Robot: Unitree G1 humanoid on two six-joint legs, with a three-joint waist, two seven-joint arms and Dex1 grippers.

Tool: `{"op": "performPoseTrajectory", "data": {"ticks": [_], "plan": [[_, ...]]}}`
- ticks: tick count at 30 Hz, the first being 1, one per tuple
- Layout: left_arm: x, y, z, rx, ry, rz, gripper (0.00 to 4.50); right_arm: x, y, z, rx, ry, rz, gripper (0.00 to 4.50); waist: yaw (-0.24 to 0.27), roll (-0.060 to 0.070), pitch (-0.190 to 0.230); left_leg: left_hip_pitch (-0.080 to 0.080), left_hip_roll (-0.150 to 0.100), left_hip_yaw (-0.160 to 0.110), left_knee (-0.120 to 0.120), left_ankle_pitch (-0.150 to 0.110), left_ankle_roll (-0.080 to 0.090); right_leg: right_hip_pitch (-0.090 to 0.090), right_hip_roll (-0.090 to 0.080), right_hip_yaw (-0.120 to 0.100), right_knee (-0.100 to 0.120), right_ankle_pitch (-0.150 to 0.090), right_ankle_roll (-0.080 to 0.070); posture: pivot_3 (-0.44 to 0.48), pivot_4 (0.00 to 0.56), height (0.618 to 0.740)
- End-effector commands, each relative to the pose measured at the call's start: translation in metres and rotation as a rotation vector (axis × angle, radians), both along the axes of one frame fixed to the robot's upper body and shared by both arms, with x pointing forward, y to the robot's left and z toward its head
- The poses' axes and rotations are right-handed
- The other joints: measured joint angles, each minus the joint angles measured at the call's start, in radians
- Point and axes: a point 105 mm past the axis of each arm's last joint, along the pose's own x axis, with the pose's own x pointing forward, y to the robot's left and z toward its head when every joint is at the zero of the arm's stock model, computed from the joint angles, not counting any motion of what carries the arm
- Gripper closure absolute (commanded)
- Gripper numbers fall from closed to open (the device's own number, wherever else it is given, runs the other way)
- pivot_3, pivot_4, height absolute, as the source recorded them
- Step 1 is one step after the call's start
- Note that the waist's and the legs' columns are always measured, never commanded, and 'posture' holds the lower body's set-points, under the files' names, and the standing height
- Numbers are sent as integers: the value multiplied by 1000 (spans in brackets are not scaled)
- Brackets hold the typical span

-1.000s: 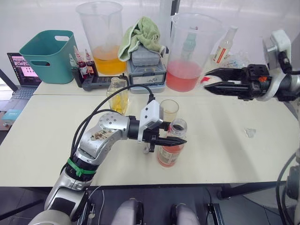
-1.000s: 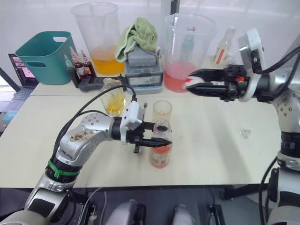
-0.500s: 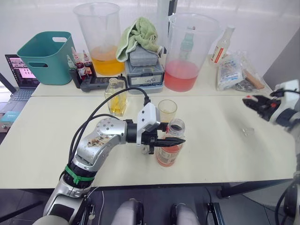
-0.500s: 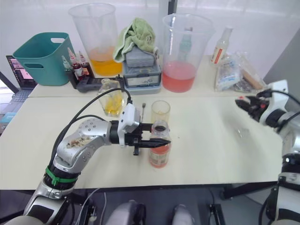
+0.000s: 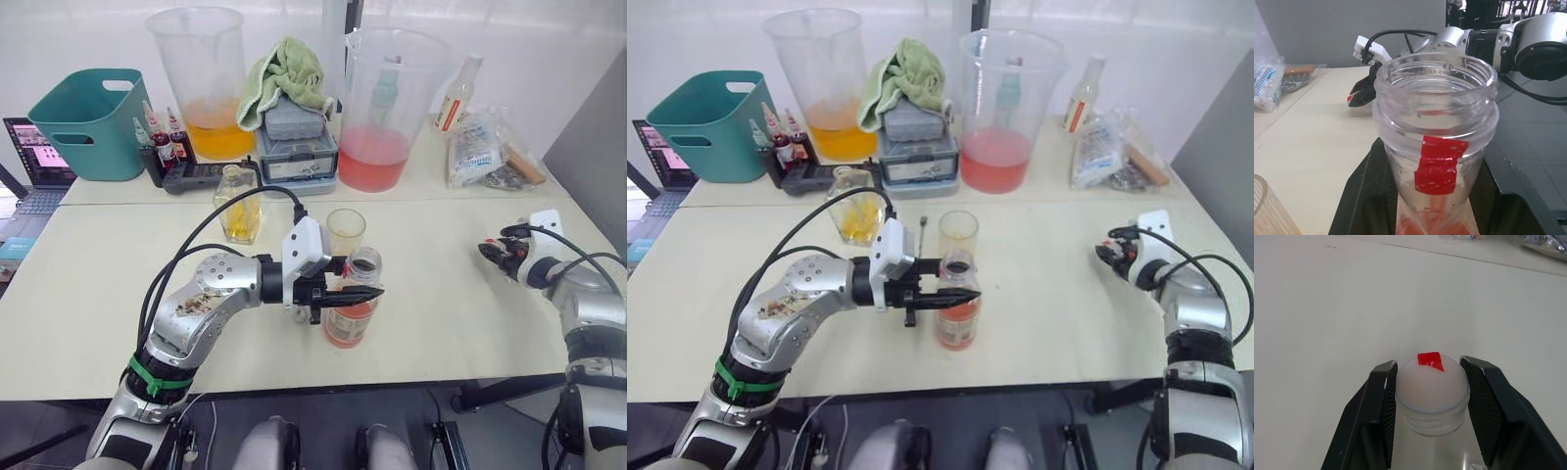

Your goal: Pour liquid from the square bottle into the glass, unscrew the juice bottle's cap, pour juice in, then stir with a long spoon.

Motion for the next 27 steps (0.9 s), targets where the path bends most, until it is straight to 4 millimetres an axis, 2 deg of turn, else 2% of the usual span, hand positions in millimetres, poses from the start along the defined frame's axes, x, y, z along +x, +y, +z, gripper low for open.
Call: {"op": "performPoseTrajectory", "data": {"ticks": [1,2,4,6,8,10,15,17,19,22,27], "plan": [[-1,-1,-11,27,49,1,3030,6,3,11,-14,-52,22,2424,0,0,0,0,0,0,0,0,0,0,0,0,0,0,0,0,150,739],[-1,-1,-11,28,49,2,3030,6,4,12,-14,-57,26,1901,0,0,0,0,0,0,0,0,0,0,0,0,0,0,0,0,150,739],[-1,0,-11,29,49,3,3030,8,5,14,-5,-70,35,1292,0,0,0,0,0,0,0,0,0,0,0,0,0,0,0,0,150,739],[0,0,-11,31,49,3,3030,8,6,21,-5,-95,53,559,0,0,0,0,0,0,0,0,0,0,0,0,0,0,0,0,150,739],[-1,0,-11,33,50,-2,3030,7,6,33,-19,-126,74,27,-1,0,0,0,0,0,0,0,0,0,0,0,0,0,0,0,150,739],[-1,0,-12,35,50,-6,3030,7,7,40,-21,-145,84,27,-1,0,0,0,0,0,0,0,0,0,0,0,0,0,0,0,150,739],[1,4,-15,45,58,-2,3030,-2,15,76,-26,-220,172,27,-1,1,0,0,0,0,0,0,0,0,0,0,0,0,0,0,150,739],[1,8,-15,48,59,4,3030,-12,26,84,-28,-211,267,27,0,1,0,0,0,0,-1,0,0,0,0,0,0,0,0,0,150,739],[2,12,-14,57,56,13,3030,-33,38,94,-71,-184,413,27,1,1,0,1,1,0,-1,0,0,0,0,0,0,0,0,0,150,739],[3,22,-11,62,57,31,3030,-63,55,117,-26,-180,582,27,0,1,0,1,1,-1,-1,0,0,0,0,0,-1,0,0,0,150,739],[4,34,-5,69,62,56,3030,-88,77,128,3,-134,729,27,-12,2,0,3,5,0,-2,-1,0,1,1,1,-1,0,0,0,150,739]]}}
